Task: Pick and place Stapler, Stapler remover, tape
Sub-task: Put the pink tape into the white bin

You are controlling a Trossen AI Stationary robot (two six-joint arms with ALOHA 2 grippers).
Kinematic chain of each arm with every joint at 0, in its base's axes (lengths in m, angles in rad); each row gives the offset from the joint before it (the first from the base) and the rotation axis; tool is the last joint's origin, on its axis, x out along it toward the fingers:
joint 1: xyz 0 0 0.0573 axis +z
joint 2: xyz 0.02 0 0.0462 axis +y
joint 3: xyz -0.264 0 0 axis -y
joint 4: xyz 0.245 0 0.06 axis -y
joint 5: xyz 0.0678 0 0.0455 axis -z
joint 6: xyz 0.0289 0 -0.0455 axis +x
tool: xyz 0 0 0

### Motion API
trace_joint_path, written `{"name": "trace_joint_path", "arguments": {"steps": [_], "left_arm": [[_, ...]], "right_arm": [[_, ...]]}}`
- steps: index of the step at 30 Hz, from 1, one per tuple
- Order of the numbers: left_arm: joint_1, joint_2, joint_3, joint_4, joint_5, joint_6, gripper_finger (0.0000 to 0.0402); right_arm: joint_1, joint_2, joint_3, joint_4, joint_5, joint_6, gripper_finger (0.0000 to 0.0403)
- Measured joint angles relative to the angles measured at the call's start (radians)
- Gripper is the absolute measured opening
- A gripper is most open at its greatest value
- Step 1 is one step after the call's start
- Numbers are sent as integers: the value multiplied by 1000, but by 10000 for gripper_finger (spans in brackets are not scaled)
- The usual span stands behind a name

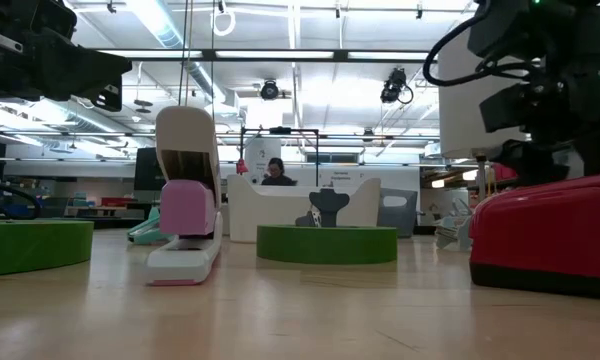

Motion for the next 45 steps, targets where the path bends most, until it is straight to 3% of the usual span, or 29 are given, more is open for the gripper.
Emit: {"name": "trace_joint_path", "arguments": {"steps": [19,45], "left_arm": [[0,0,0,0,0,0,7],[0,0,0,0,0,0,7]], "right_arm": [[0,78,0,81,16,45,254],[0,78,1,97,-12,48,98]]}}
